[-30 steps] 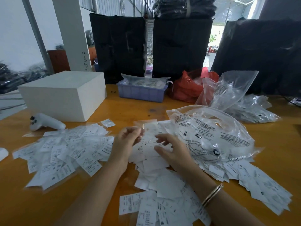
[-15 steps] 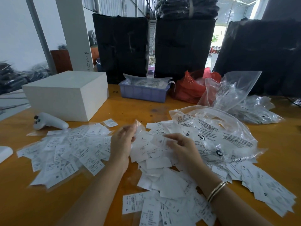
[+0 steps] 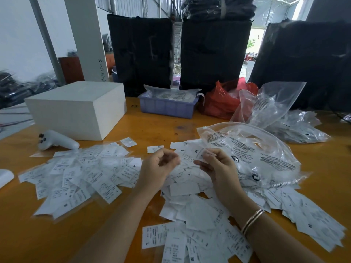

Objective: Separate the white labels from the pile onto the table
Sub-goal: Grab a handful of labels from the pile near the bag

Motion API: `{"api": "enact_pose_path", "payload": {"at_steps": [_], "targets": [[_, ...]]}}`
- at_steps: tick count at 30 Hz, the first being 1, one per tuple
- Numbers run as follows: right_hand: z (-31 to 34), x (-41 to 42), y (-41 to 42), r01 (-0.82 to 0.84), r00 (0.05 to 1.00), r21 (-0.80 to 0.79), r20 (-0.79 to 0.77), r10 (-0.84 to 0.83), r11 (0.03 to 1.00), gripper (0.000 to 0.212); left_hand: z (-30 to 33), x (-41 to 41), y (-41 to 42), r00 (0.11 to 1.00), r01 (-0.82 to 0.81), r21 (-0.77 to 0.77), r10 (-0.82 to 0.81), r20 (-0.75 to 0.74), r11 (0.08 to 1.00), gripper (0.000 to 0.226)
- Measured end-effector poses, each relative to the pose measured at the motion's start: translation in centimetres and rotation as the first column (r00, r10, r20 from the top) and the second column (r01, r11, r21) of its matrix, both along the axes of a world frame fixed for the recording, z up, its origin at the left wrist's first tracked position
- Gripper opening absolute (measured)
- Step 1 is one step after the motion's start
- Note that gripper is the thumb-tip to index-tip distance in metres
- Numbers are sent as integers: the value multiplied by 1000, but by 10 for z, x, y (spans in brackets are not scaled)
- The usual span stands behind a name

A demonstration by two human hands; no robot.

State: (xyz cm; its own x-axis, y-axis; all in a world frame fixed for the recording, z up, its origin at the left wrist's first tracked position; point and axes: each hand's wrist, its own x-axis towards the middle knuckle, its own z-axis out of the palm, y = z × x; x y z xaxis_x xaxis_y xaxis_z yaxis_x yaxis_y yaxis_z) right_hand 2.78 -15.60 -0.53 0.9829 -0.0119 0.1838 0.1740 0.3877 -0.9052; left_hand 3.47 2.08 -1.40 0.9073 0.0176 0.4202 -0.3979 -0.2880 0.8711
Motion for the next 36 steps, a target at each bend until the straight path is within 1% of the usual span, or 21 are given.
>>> {"api": "enact_pose_path", "payload": {"at_steps": [1, 3, 5, 8, 9, 11, 14, 17, 18, 20, 22, 26, 29, 30, 32, 33, 35, 36], "targets": [[0, 0, 1, -3, 1000, 14, -1, 3, 1000, 5, 0, 0, 0, 1000, 0, 22, 0, 15, 1000, 12], [0, 0, 2, 18, 1000, 29, 4, -18, 999, 6, 0, -1, -1, 999, -2, 45, 0, 44, 999, 13], [-2, 1, 2, 64, 998, 30, -10, -63, 998, 14, 1, -2, -1, 998, -1, 64, -3, 70, 998, 13], [-5, 2, 5, 116, 993, 38, -27, -115, 992, 32, 1, -3, -1, 995, 2, 121, -14, 98, 993, 11], [-5, 2, 5, 129, 992, 42, -21, -128, 991, 34, 1, -3, -1, 994, 10, 138, -26, 109, 990, 10], [-5, 2, 7, 135, 991, 71, -18, -135, 988, 27, 1, -3, -1, 990, 17, 175, -41, 136, 984, 11], [-4, 0, 10, 127, 991, 140, -62, -120, 982, 12, 1, -4, -3, 988, -1, 212, -32, 151, 977, 14], [-4, 0, 13, 125, 991, 123, -58, -118, 984, 8, 2, -4, -3, 989, 6, 210, -37, 144, 978, 17], [-5, 0, 14, 122, 992, 110, -38, -119, 986, 10, 2, -5, -3, 989, 7, 215, -39, 142, 977, 18], [-4, -2, 15, 99, 995, 68, 17, -101, 993, 13, 2, -5, -4, 989, 8, 222, -41, 143, 975, 22], [-5, -2, 15, 67, 995, -4, 68, -67, 998, 10, 3, -6, -4, 989, 4, 233, -39, 143, 972, 26], [-6, -2, 15, 21, 998, -125, 61, -13, 992, 11, 2, -6, -5, 989, 5, 246, -42, 144, 969, 27], [-6, -2, 14, 19, 995, -206, 103, 3, 978, 5, 3, -4, -3, 985, 22, 226, -60, 161, 974, 24], [-6, -2, 13, 33, 991, -240, 136, 0, 970, 1, 3, -4, -3, 984, 31, 211, -67, 163, 977, 23], [-5, -2, 11, 86, 982, -316, 186, -28, 945, 8, 2, -5, -1, 984, 40, 186, -71, 163, 982, 19], [-6, -2, 11, 106, 981, -343, 187, -42, 934, 11, 2, -5, -1, 984, 37, 187, -69, 165, 982, 17], [-8, -2, 10, 168, 975, -436, 208, -83, 884, 24, 2, -5, 0, 982, 33, 204, -70, 177, 978, 12], [-8, -2, 10, 211, 966, -499, 239, -101, 841, 25, 2, -5, 0, 980, 36, 212, -76, 182, 977, 10]]}}
